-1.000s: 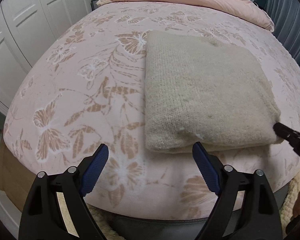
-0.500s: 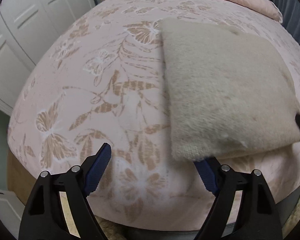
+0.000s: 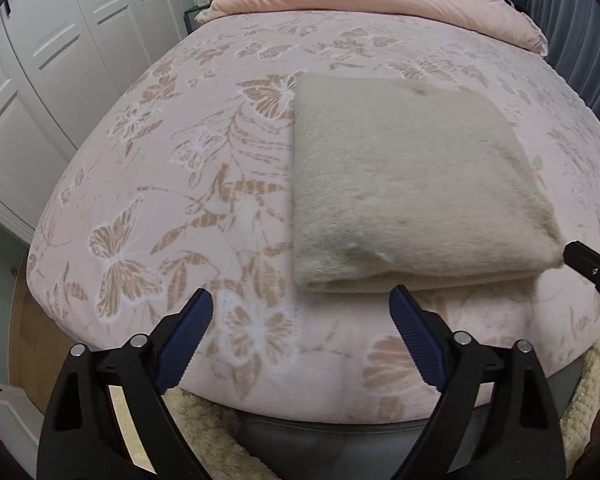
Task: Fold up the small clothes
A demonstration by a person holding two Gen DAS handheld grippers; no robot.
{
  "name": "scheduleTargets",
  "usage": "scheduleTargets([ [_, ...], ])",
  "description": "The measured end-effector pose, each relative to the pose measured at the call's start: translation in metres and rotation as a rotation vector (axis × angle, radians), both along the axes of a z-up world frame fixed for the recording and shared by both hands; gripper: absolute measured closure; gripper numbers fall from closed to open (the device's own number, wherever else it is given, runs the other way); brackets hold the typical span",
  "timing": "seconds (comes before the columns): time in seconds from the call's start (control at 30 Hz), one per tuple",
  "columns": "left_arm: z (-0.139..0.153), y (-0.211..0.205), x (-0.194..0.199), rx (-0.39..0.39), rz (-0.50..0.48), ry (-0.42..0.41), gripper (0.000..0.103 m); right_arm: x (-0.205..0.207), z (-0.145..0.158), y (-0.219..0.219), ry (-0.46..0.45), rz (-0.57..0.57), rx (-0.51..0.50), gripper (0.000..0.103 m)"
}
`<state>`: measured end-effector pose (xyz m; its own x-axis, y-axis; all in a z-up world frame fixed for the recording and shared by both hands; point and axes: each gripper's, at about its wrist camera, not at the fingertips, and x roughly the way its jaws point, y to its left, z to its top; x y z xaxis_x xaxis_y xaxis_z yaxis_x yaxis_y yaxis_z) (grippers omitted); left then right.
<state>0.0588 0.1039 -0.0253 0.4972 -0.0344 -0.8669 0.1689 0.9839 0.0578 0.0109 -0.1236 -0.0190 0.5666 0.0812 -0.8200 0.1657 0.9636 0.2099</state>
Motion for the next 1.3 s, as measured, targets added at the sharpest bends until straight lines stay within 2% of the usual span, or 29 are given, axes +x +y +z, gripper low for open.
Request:
scheduleTargets([
  [0.03, 0.006, -0.007, -0.005, -0.006, -0.012, -0.016, 0.013, -0.008, 0.004, 0.001, -0.012, -0.017, -0.022, 0.068],
  [0.13, 0.018, -0.023, -0.02, -0.02, -0.036, -0.058, 0.01, -0.032, 0.015, 0.002, -0.07, -0.088, -0.093, 0.045],
  [0.2, 0.023, -0.034, -0.03, -0.02, -0.052, -0.086, 0.009, -0.046, 0.02, 0.001, -0.1, -0.127, -0.124, 0.036],
  [0.33, 0.026, -0.049, -0.045, -0.006, -0.073, -0.124, 0.008, -0.064, 0.025, 0.0, -0.128, -0.162, -0.142, 0.025],
  [0.57, 0.031, -0.053, -0.069, -0.026, -0.036, -0.15, 0.008, -0.084, 0.029, 0.009, -0.138, -0.162, -0.145, 0.023],
  [1.07, 0.044, -0.053, -0.084, 0.012, 0.01, -0.213, 0.008, -0.097, 0.038, 0.017, -0.16, -0.199, -0.144, 0.022],
  [1.3, 0.041, -0.046, -0.082, -0.011, 0.027, -0.192, 0.008, -0.097, 0.038, 0.024, -0.152, -0.203, -0.168, 0.022],
])
